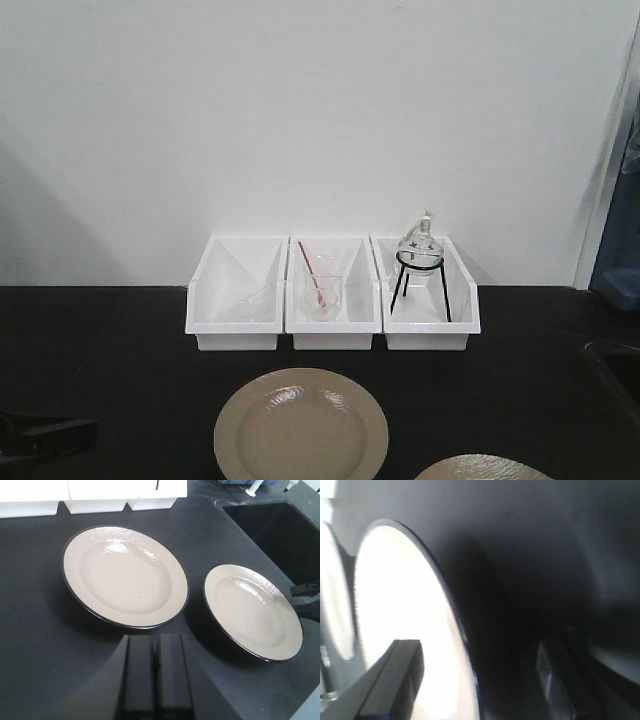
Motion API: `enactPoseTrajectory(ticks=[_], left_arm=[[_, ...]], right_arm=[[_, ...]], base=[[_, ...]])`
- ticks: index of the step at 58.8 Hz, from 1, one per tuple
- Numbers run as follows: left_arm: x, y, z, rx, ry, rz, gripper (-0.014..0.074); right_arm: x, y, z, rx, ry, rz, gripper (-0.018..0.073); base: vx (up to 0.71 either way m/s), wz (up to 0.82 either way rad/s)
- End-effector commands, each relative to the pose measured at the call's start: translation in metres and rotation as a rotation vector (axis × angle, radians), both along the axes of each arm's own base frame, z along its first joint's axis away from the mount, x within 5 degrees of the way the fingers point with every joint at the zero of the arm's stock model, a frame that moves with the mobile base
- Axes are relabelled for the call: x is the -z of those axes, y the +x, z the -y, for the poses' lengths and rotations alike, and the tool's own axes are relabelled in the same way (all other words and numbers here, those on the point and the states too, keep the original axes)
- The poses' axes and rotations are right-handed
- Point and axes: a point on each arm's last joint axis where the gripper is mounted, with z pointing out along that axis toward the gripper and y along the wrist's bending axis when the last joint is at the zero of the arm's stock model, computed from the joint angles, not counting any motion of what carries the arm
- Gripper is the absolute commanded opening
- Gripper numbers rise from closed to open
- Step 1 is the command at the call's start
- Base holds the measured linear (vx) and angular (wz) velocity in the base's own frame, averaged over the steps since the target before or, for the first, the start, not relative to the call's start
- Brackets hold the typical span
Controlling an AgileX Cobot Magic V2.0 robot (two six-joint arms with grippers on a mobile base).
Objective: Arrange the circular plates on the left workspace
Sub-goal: 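Grasp the rim of the other tan plate with the right gripper and lift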
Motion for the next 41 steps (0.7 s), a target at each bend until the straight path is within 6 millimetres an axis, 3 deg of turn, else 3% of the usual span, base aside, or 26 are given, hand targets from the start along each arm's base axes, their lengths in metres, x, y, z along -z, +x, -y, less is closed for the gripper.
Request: enactPoseTrajectory(ticks=[1,26,32,41], left_arm=[[-0.014,0.0,0.001,-0.019,-0.055,0.048,-0.0003],[-0.014,0.0,0.001,-0.023,-0.054,0.05,-0.0003],[-0.014,0.0,0.001,-0.019,-0.055,0.048,-0.0003],[-0.014,0.0,0.001,-0.019,-0.055,0.048,-0.0003]], right_arm=[[-0.013,0.005,-0.003,-0.011,0.043,0.076,0.0533],[-0.01,0.022,-0.034,-0.097,-0.01,0.077,0.0471],[-0.01,0.023,-0.034,-0.087,-0.015,0.077,0.0355],[-0.01,0.023,-0.034,-0.089,-0.018,0.075,0.0059]], base=[[0.0,0.0],[0.0,0.0],[0.0,0.0],[0.0,0.0]])
